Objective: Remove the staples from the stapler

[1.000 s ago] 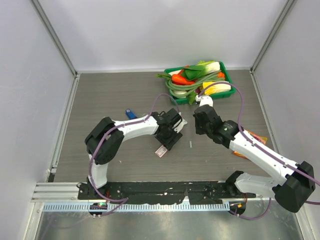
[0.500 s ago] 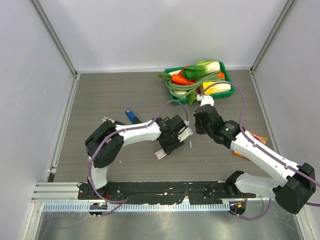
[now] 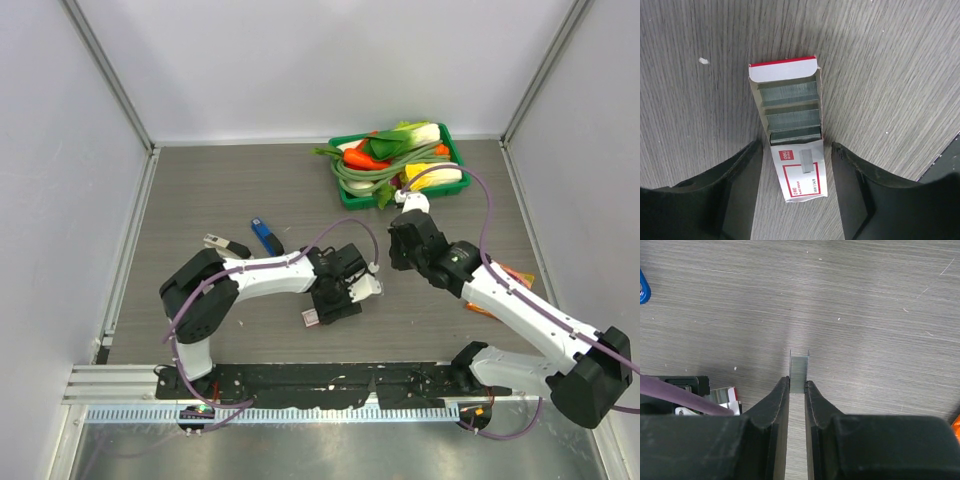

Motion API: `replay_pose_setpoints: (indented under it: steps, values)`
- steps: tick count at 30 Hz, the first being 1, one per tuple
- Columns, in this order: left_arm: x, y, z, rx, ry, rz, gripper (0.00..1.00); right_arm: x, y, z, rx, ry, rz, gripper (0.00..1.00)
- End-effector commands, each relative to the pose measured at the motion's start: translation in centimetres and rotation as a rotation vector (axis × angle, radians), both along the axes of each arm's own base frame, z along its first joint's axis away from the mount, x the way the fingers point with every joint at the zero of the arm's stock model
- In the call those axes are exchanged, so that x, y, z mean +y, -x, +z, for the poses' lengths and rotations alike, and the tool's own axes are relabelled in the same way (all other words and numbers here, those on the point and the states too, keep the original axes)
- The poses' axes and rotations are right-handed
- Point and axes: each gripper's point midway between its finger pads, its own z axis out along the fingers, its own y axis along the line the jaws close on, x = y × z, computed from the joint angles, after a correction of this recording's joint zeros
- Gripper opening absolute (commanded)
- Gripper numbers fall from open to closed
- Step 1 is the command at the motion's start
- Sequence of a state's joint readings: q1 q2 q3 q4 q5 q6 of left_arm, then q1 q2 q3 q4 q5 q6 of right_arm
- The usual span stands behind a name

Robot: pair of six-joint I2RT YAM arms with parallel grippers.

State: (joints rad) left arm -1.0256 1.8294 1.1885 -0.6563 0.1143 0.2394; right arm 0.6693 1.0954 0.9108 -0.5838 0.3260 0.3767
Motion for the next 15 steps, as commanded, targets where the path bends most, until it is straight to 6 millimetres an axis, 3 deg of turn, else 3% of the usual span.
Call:
replay_pose_setpoints:
  steps: [1,10,11,13,15]
  values:
    - [0.3,0.0,1.4,-0.026,0.018,-0.051,0.63,0.2,0.1,-0.2,0.024,-0.021,-0.013,0.07]
    - [0.0,-1.3,6.2,-0.077,0.102,-0.016,0.76,1.4,0.8,-2.5,0.12,-0.028,0.028,0.07]
    - [0.3,-1.0,6.7,-0.054,0.103,-0.004,0.87,2.1,1.2,-2.8,0.143,-0.049,0.057,0.07]
    - [0.3,-2.2,9.3,-0.058,0.162,0.047,0.89,2.9,1.4,-3.0,0.159,-0.078,0.08,0.07]
    - [1.5,-3.2,11.3,-0.015,0.215,0.134,0.88,3.8,1.8,-3.2,0.173,-0.095,0.109,0.07]
